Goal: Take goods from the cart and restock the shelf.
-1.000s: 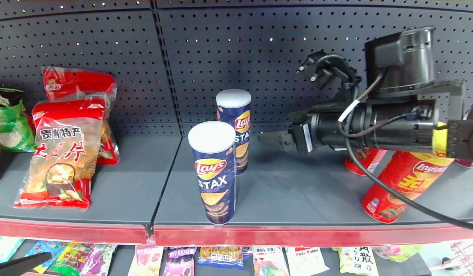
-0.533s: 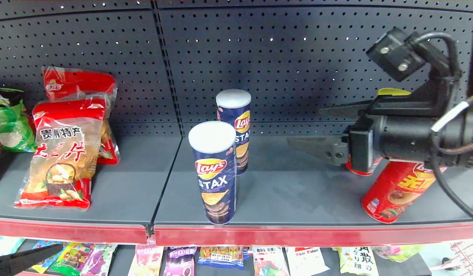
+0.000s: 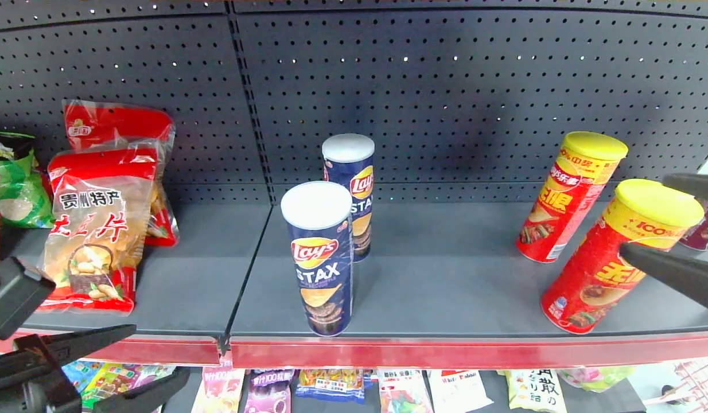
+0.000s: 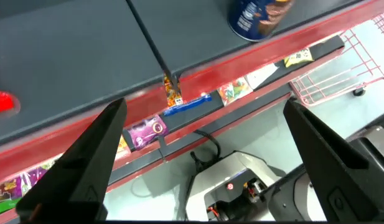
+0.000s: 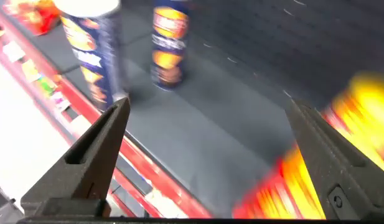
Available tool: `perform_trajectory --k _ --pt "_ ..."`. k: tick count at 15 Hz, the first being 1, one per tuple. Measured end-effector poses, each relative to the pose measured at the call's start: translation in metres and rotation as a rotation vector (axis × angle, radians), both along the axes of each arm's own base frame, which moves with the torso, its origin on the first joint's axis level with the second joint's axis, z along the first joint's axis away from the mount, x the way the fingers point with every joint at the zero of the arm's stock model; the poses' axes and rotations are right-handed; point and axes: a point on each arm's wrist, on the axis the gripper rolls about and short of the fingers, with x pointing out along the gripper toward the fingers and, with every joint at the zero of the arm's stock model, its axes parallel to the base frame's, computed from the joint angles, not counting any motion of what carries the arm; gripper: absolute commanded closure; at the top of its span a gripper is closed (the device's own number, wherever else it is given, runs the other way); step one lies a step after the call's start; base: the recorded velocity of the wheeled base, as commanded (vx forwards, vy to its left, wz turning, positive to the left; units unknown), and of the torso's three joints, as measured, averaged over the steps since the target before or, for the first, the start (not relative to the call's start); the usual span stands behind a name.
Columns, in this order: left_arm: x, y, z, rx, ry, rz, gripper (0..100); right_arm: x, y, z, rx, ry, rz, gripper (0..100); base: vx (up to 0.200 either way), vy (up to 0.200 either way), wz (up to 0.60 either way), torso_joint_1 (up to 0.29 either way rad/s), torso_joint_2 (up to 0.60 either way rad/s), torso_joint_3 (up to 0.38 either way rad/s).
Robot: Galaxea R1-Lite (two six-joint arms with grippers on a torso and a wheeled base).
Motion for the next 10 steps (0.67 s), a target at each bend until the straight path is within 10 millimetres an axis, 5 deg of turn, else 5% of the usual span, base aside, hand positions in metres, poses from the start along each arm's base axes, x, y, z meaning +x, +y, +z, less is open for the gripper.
perform_trajectory --k 5,10 --pt "0.026 -0.009 -0.001 0.008 0.012 -0.002 0 -0.073 -0.058 -0.04 0.073 0.101 -0.263 0 0.0 0.0 0.0 0.0 0.0 0.0" --pt "0.061 -0.022 -0.007 0.02 0.005 -0.01 0 -0.13 -0.074 -0.095 0.148 0.125 -0.535 0 0.0 0.0 0.0 0.0 0.0 0.0"
